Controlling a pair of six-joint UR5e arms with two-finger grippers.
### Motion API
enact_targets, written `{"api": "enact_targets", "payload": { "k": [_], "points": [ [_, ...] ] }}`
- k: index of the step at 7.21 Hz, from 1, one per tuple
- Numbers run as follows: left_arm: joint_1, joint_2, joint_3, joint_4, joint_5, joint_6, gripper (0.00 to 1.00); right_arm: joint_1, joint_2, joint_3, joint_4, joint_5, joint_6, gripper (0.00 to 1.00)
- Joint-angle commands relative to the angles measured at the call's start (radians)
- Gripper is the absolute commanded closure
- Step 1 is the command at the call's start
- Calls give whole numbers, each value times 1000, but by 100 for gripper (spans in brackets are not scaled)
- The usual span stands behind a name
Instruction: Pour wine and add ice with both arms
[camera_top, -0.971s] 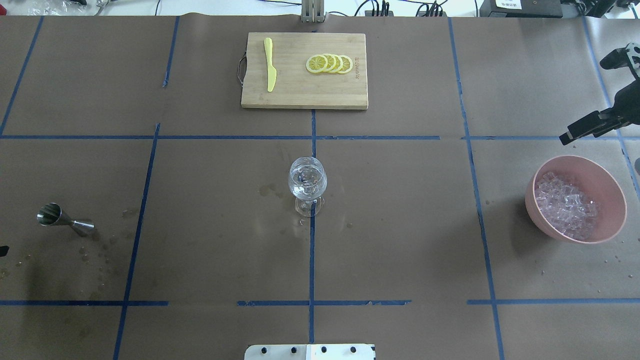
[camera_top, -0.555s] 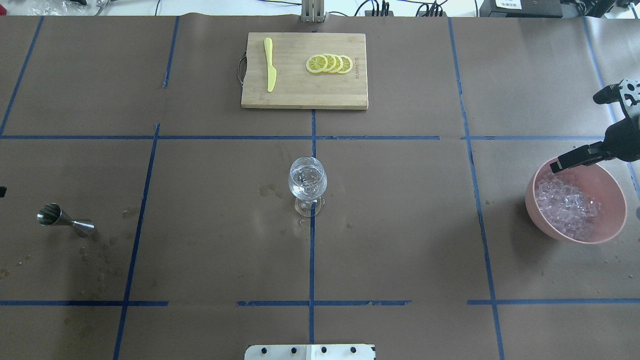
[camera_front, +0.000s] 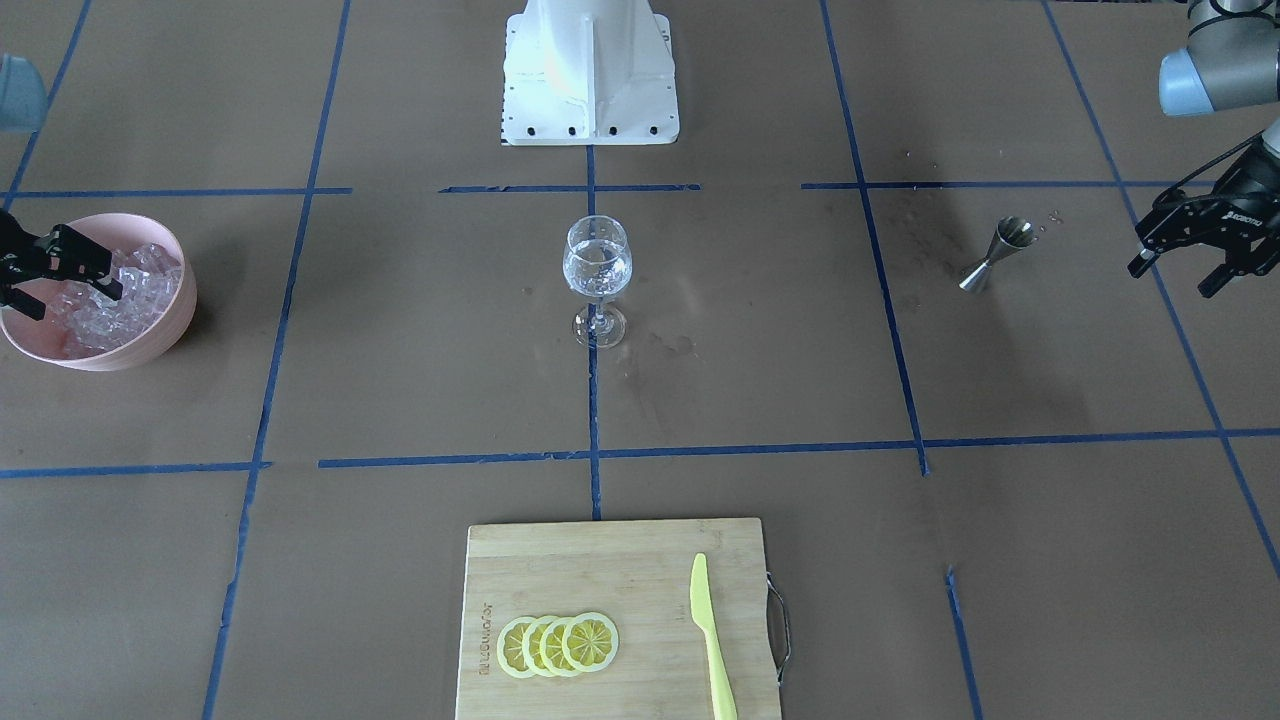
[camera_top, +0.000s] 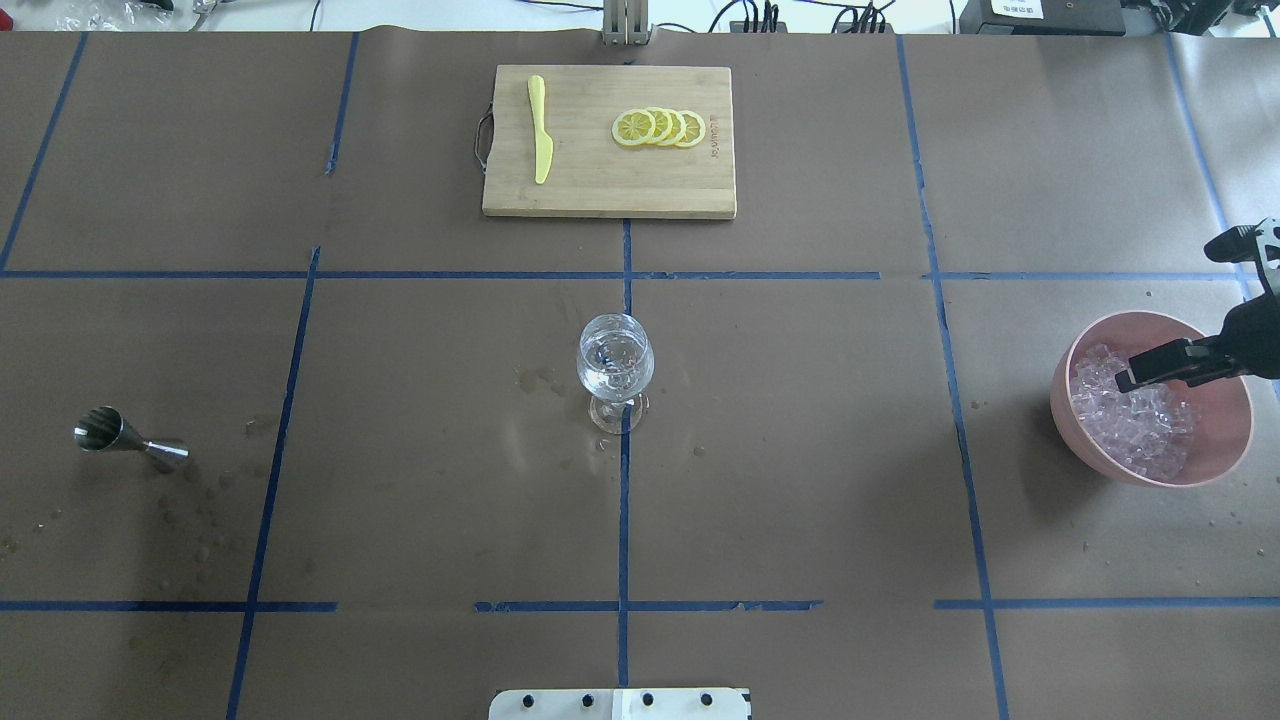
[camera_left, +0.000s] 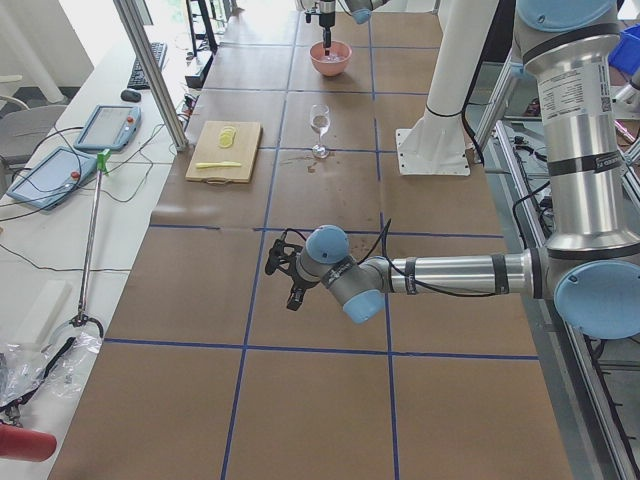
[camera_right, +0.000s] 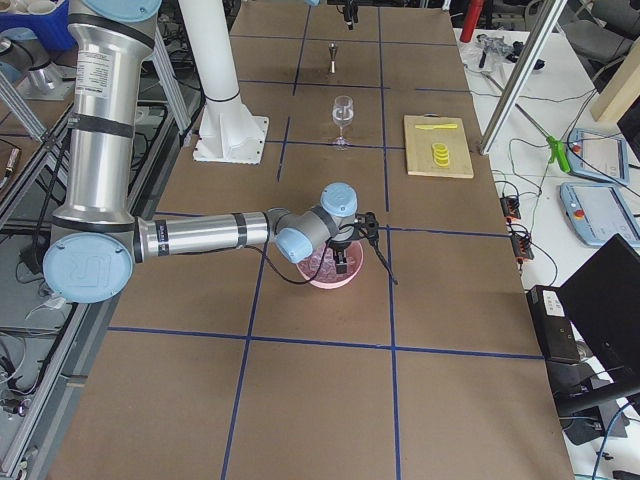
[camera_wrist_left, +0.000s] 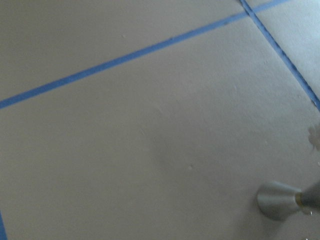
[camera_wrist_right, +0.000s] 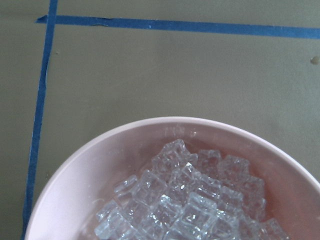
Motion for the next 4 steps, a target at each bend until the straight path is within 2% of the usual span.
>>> {"api": "enact_targets", "payload": {
  "k": [1,3,4],
  "points": [
    [-2,-5,0,-1,1,-14,0,-48,-2,8,1,-40,73,18],
    [-1,-5,-1,-2,1,-19,0,-47,-13,25,1,-35,76,71],
    [-2,-5,-4,-2,1,-20,0,-47,-39,26,7,-38,75,79]
  ]
}}
